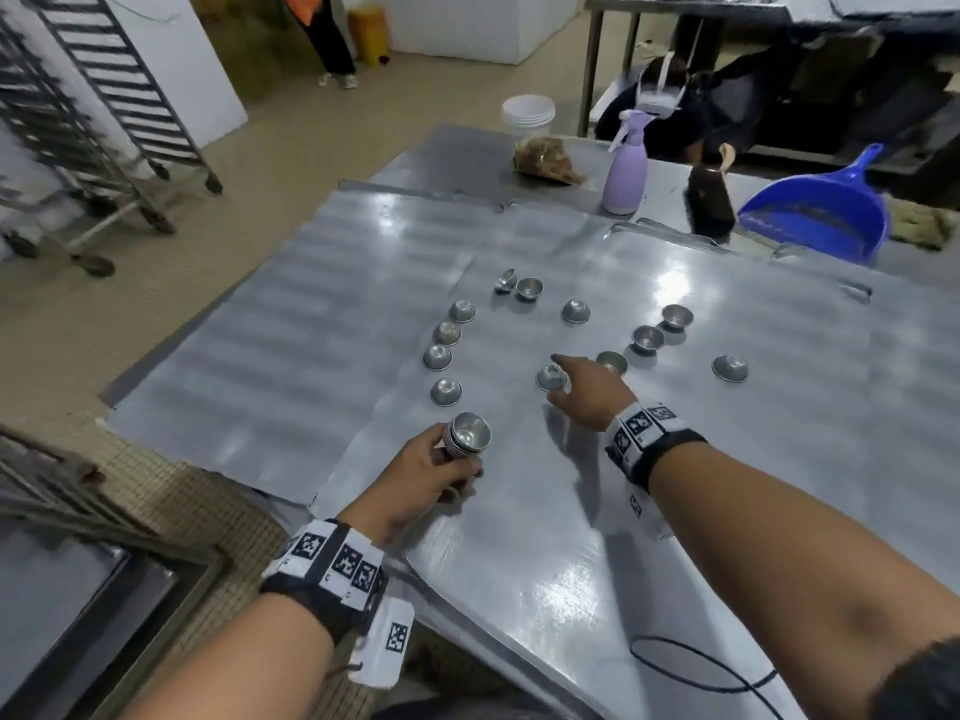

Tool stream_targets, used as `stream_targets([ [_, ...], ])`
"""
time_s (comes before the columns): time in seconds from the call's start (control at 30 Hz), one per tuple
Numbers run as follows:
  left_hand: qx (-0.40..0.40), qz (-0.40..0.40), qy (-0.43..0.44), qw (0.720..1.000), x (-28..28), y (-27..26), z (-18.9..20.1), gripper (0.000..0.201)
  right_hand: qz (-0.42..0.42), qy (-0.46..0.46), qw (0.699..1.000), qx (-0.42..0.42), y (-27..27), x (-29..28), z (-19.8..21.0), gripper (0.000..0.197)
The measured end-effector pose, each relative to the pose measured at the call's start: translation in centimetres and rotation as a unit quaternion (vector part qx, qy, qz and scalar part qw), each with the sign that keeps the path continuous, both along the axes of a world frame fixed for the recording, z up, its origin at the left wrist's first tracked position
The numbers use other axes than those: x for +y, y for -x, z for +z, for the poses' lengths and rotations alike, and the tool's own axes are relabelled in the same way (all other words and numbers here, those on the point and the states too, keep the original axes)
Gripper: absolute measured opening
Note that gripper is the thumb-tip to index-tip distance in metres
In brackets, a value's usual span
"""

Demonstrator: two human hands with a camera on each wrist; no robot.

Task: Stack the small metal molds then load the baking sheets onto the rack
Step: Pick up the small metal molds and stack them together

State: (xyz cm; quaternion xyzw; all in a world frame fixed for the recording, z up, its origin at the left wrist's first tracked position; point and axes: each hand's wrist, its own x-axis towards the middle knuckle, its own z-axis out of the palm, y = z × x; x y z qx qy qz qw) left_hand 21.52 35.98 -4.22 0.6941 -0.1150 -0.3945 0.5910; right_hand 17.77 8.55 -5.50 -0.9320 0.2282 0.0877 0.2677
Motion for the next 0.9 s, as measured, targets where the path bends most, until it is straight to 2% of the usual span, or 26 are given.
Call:
stream_targets([
  [0.13,-0.008,0.030,-0.009,0.999,0.7,1.2,0.1,0.031,0.041,0.046,0.997,0.042,-0.9,0.0,-0.6,0.060],
  [0.27,-0.005,0.042,-0.008,0.999,0.8,2.0,-0.3,0.032,0.004,0.059,0.998,-0.026,0.2,0.4,-1.6,0.033],
  [0.33,-0.003,0.039,-0.006,0.999,0.4,2.2,-0.5,0.033,-0.007,0.065,0.996,-0.060,1.2,0.8,-2.1,0.026],
  [0.47,0.004,0.007,-0.003,1.000,-1.3,2.4,-0.6,0.032,-0.007,0.068,0.993,-0.094,3.8,1.3,-2.9,0.041],
  [0.6,0.000,-0.023,0.003,1.000,-3.1,2.3,-0.9,0.028,-0.053,0.049,0.993,-0.090,6.1,1.6,-2.9,0.031],
  [0.7,-0.002,-0.042,0.004,0.999,-4.2,2.3,-1.2,0.027,-0.100,0.005,0.987,-0.128,8.0,1.9,-2.7,0.035],
  [0.77,0.004,-0.049,0.007,0.999,-4.8,2.3,-1.4,0.026,-0.106,-0.011,0.985,-0.139,8.9,1.9,-2.6,0.040],
  [0.9,0.026,-0.048,0.023,0.998,-5.6,2.1,-2.3,0.025,-0.097,-0.019,0.989,-0.110,9.8,1.7,-2.3,0.038],
])
